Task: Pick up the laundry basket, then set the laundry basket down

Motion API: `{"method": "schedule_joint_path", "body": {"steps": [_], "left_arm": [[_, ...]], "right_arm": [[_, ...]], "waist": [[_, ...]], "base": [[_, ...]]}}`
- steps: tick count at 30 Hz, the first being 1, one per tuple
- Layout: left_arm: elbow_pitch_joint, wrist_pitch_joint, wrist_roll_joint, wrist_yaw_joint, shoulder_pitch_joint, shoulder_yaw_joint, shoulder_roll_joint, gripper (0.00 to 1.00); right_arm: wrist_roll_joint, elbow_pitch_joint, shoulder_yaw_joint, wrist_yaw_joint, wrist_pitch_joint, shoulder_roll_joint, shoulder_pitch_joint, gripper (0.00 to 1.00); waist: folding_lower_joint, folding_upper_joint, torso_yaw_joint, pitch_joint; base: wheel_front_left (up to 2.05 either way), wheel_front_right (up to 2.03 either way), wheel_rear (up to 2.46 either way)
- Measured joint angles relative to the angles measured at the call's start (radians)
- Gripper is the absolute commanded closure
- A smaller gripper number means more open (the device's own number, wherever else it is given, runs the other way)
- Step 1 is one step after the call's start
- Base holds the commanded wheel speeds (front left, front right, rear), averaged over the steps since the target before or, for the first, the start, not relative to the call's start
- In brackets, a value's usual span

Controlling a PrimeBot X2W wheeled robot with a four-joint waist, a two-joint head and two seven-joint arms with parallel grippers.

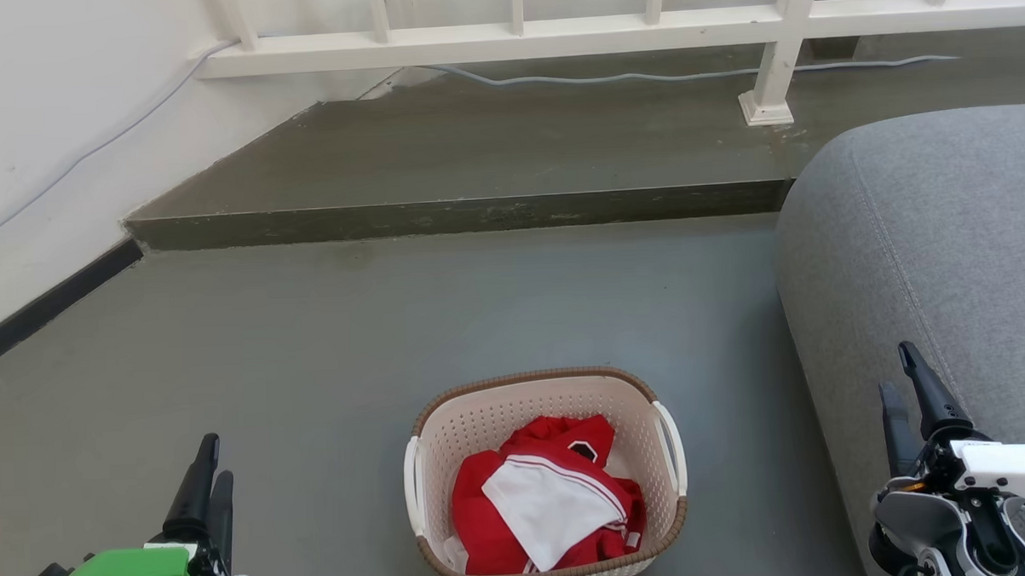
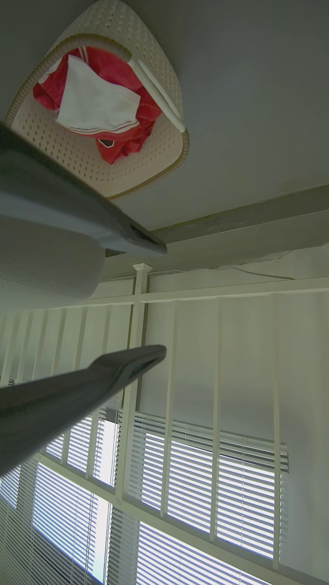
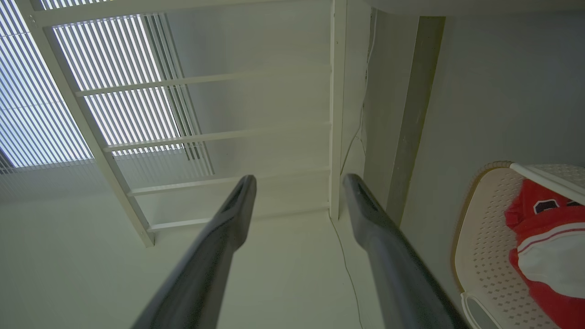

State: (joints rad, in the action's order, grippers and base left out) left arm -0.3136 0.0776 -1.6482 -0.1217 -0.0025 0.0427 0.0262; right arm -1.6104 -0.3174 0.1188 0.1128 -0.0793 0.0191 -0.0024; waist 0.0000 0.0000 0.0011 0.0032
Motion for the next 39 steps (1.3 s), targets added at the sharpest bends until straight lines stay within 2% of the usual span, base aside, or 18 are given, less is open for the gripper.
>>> {"method": "schedule_joint_path", "body": {"steps": [8, 14, 24, 39], "left_arm": [[0.018, -0.016, 0.016, 0.000, -0.004, -0.012, 0.000, 0.00], [0.045, -0.044, 0.083, 0.000, -0.027, -0.040, 0.018, 0.00], [0.083, -0.093, 0.225, 0.000, -0.046, -0.093, 0.065, 0.00], [0.119, -0.145, 0.508, 0.011, -0.073, -0.176, 0.119, 0.00]], "right_arm": [[0.046, 0.011, -0.006, 0.000, 0.034, 0.012, 0.000, 0.00], [0.147, 0.024, -0.032, 0.000, 0.054, 0.042, -0.003, 0.00], [0.330, 0.046, -0.064, -0.001, 0.090, 0.081, -0.010, 0.00], [0.627, 0.104, -0.127, -0.037, 0.142, 0.109, -0.031, 0.00]], "waist": [[0.0000, 0.0000, 0.002, 0.000], [0.0000, 0.0000, 0.003, 0.000], [0.0000, 0.0000, 0.006, 0.001], [0.0000, 0.0000, 0.008, 0.009]], "base": [[0.00, 0.00, 0.00], [0.00, 0.00, 0.00], [0.00, 0.00, 0.00], [0.00, 0.00, 0.00]]}}
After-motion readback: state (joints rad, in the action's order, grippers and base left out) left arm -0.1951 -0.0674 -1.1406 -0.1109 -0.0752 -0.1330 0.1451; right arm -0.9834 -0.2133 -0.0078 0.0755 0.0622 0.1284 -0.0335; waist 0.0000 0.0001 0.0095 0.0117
